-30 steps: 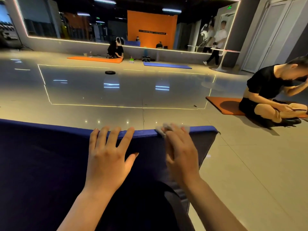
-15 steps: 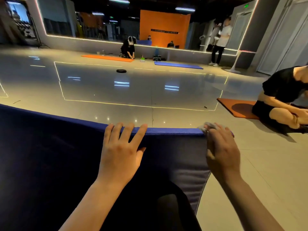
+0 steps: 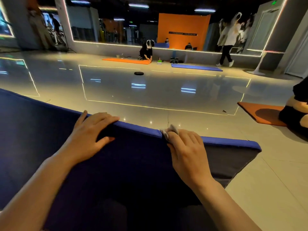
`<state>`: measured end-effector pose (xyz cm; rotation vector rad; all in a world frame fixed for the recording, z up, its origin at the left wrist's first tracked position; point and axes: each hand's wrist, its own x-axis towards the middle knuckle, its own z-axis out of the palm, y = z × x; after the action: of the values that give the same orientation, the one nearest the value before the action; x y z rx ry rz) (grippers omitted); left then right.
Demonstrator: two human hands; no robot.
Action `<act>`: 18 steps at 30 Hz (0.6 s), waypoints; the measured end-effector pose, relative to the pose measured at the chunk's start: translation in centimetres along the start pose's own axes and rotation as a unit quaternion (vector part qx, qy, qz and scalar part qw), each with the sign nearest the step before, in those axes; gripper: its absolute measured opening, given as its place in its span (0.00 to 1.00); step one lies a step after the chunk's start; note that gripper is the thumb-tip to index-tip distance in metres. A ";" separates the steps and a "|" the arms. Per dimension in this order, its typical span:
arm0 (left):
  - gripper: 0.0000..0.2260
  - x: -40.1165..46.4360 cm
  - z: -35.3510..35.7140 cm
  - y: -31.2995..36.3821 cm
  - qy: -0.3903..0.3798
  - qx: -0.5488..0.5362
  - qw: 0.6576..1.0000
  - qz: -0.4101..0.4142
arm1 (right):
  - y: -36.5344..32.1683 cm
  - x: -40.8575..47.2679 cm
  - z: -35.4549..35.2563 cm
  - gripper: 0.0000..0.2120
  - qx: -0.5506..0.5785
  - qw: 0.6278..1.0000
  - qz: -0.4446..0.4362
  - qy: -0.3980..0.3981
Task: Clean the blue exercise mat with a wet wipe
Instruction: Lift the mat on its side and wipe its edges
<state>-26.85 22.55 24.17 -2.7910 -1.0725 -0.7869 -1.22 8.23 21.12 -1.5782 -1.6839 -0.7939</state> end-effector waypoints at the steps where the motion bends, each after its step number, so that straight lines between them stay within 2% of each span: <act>1: 0.25 0.0 -0.1 -0.4 0.009 0.016 1.000 0.010 | 0.0 0.4 0.2 0.10 0.009 1.000 0.008 0.002; 6: 0.24 0.6 -0.8 2.0 0.107 0.013 0.994 0.021 | 1.9 2.9 0.2 0.08 0.070 0.997 0.027 -0.029; 10: 0.22 1.6 0.1 6.4 0.223 0.011 0.974 0.021 | 4.8 4.0 -2.6 0.13 0.060 0.998 0.027 0.011; 12: 0.23 2.8 1.3 9.6 0.225 -0.002 0.974 0.029 | 8.1 3.8 -4.6 0.14 0.039 0.999 0.032 -0.004; 14: 0.24 3.7 3.2 12.5 0.195 -0.011 0.980 0.048 | 11.1 1.8 -6.0 0.15 0.019 0.998 0.045 -0.030; 18: 0.25 5.5 4.7 14.1 0.135 0.011 0.988 0.070 | 12.0 -2.3 -6.5 0.17 -0.030 0.997 0.066 -0.010</act>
<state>-12.30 16.29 24.54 -2.6068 -0.8263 -1.0885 11.26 2.57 22.73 -1.7246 -1.5647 -0.7703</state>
